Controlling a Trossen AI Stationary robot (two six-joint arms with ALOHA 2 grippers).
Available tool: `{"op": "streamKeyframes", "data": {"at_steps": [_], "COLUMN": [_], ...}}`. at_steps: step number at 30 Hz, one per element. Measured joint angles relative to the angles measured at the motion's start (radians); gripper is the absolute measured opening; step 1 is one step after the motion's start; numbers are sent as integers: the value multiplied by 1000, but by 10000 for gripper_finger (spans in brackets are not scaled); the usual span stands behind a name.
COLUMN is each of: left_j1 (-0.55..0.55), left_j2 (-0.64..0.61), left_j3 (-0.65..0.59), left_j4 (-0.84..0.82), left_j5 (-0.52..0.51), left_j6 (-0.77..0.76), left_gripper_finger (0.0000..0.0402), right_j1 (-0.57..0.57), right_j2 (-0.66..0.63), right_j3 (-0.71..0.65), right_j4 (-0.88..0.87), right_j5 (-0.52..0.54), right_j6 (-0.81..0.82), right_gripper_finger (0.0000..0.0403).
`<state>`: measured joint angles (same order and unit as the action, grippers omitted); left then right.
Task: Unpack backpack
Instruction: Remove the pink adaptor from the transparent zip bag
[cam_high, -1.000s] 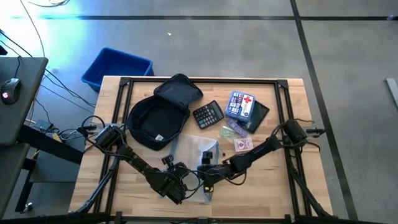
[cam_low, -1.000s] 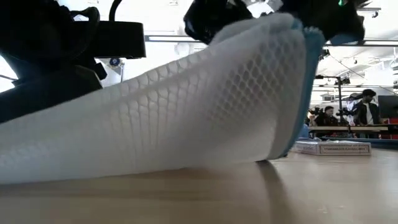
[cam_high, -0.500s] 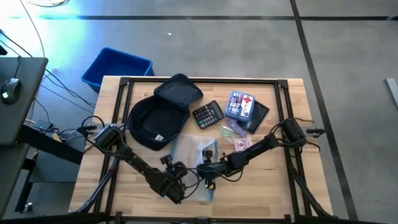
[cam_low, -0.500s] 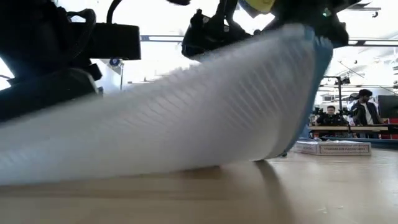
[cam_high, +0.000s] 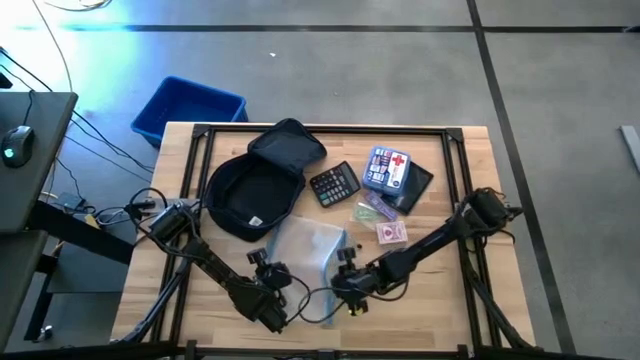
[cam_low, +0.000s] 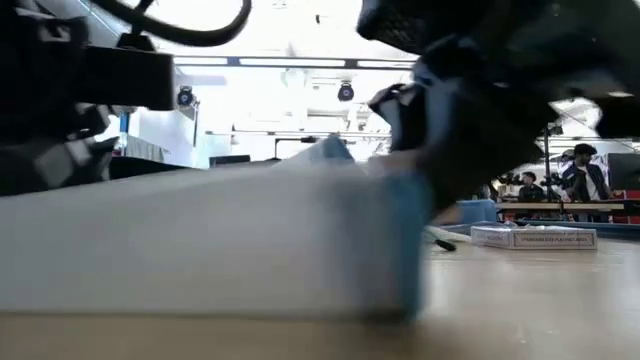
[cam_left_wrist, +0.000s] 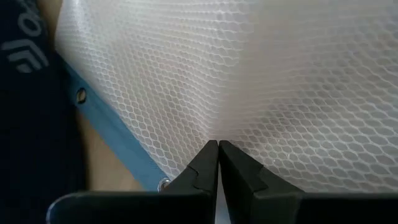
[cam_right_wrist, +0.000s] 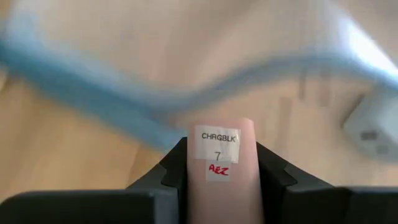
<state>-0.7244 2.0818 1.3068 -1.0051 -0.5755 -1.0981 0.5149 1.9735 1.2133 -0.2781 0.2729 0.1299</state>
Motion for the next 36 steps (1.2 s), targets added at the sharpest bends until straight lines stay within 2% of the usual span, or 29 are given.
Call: {"op": "streamKeyframes", "data": {"at_steps": [5,10,13,16,19,23,26,29,33,36], "left_j1": [-17,-24,-31,-37,-37,-37,-35,-35,-33,-33], "left_j2": [0,0,0,0,0,0,0,0,0,-1], "left_j3": [0,0,0,2,2,2,3,3,3,3], "left_j4": [-16,-33,-37,-39,-37,-22,-8,5,11,12], "left_j5": [0,2,-1,-1,-2,-5,-9,-15,-19,-18], "left_j6": [0,24,27,14,8,8,9,9,12,11], "left_gripper_finger": [0,0,0,0,0,0,0,0,0,0], "right_j1": [34,60,69,31,-90,-283,-402,-490,-565,-578], "right_j2": [-37,-133,-220,-329,-422,-455,-432,-423,-423,-425], "right_j3": [1,-1,-22,-102,-222,-363,-427,-459,-470,-470], "right_j4": [-221,-433,-418,-276,-71,173,254,254,241,241], "right_j5": [10,212,330,425,410,306,270,275,239,191], "right_j6": [99,236,244,174,121,146,189,245,309,297], "right_gripper_finger": [89,89,89,89,89,89,89,96,180,243]}}
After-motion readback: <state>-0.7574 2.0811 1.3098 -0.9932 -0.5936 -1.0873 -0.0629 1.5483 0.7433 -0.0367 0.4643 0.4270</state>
